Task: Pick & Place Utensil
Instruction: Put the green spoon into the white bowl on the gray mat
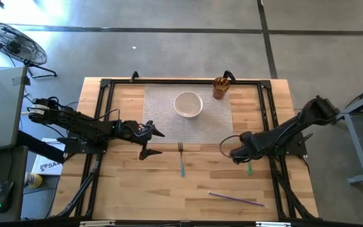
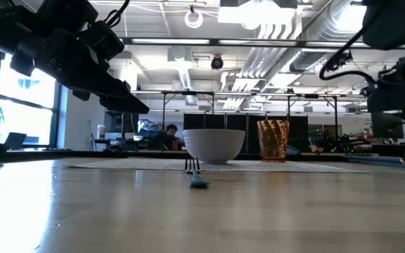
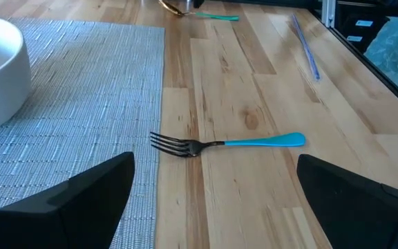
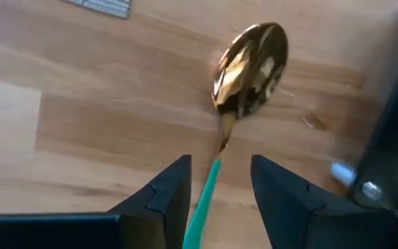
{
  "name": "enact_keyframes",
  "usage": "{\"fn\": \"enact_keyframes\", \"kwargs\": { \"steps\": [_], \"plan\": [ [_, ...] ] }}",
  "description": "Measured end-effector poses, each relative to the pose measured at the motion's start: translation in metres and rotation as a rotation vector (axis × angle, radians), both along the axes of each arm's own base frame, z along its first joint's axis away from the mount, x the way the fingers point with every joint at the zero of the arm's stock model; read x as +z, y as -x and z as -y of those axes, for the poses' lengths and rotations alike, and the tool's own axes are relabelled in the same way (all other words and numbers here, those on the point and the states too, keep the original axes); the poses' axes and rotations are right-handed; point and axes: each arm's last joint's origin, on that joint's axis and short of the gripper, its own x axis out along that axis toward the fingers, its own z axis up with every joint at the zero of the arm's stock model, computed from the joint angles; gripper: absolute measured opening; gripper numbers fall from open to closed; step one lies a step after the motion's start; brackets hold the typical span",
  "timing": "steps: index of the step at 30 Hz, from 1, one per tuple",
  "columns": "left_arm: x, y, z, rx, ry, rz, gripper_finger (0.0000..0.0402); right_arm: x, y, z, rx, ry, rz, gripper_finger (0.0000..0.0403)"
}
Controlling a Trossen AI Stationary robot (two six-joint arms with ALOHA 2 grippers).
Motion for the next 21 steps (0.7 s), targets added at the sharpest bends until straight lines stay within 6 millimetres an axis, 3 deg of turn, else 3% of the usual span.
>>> {"fn": "enact_keyframes", "kwargs": {
  "steps": [8,21],
  "plan": [
    [0.000,0.000,0.000,0.000,0.000,0.000,0.0399,-0.027,0.011,0.006,-0.013,-0.038,0.065,0.0131],
    [0.000,0.000,0.000,0.000,0.000,0.000,0.0399,-0.024,0.005,0.004,-0.001,-0.040,0.093,0.0068]
  ]
}}
